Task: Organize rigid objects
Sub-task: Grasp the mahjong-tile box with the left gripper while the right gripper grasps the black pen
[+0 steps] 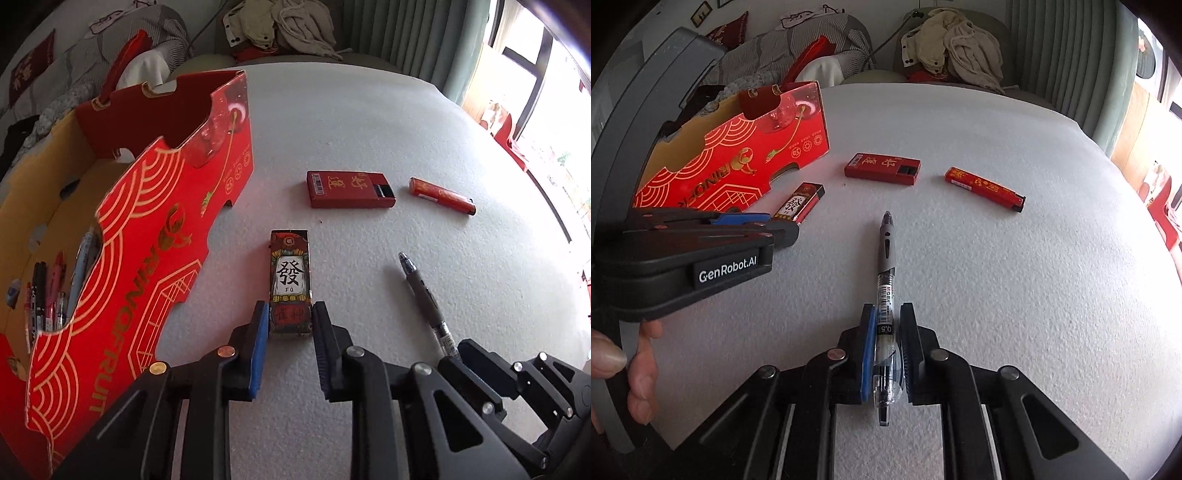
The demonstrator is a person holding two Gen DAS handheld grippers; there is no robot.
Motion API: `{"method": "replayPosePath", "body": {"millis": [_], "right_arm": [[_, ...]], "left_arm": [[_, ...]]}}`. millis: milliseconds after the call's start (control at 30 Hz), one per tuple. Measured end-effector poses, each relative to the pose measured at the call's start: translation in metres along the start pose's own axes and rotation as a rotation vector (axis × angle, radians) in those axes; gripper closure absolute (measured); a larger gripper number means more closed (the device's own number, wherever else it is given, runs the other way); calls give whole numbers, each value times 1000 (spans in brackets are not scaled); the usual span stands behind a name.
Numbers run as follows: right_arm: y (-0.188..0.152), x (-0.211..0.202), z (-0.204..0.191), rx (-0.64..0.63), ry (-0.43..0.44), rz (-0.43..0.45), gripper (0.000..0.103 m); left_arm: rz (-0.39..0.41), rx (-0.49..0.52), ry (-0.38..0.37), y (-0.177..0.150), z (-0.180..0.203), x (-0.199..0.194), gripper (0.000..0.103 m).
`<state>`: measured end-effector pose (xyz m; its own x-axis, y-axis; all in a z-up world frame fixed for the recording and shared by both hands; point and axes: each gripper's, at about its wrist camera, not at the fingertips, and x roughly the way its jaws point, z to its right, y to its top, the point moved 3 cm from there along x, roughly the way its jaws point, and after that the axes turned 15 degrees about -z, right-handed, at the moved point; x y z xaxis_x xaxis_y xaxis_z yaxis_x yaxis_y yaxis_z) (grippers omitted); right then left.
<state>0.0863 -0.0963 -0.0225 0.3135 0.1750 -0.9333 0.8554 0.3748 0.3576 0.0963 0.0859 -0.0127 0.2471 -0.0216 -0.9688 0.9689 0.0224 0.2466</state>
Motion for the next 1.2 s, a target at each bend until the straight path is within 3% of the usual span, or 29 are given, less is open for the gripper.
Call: {"method": "replayPosePath", "body": {"millis": [100, 133, 167, 233, 267, 333, 367, 767, 1200], "right_arm": [[0, 0, -1, 6, 2, 6, 89], [1, 1, -1, 4, 1, 6, 89], [1, 1, -1, 2, 2, 5, 89], [1, 1, -1, 1, 4, 4, 89], [1, 1, -1, 1, 6, 5, 89], [1, 1, -1, -1, 3, 8, 89], [0, 1, -1, -1, 0, 12, 89], [-17, -8, 3, 40, 39, -7, 89], [-18, -33, 0, 49, 37, 49, 89]], "left_arm": [[-3, -4, 21, 10, 4, 2, 74], [-6, -9, 26, 14, 6, 4, 69], [-12, -20, 38, 17, 7, 5, 56], [-14, -54, 28, 19, 2, 7, 50], [-11, -52, 26, 18, 2, 7, 50], [-6, -31, 19, 15, 4, 5, 63], [-5, -15, 18, 14, 8, 4, 78], [9, 34, 37, -24, 17, -9, 78], [49, 38, 54, -43, 16, -33, 78]]}}
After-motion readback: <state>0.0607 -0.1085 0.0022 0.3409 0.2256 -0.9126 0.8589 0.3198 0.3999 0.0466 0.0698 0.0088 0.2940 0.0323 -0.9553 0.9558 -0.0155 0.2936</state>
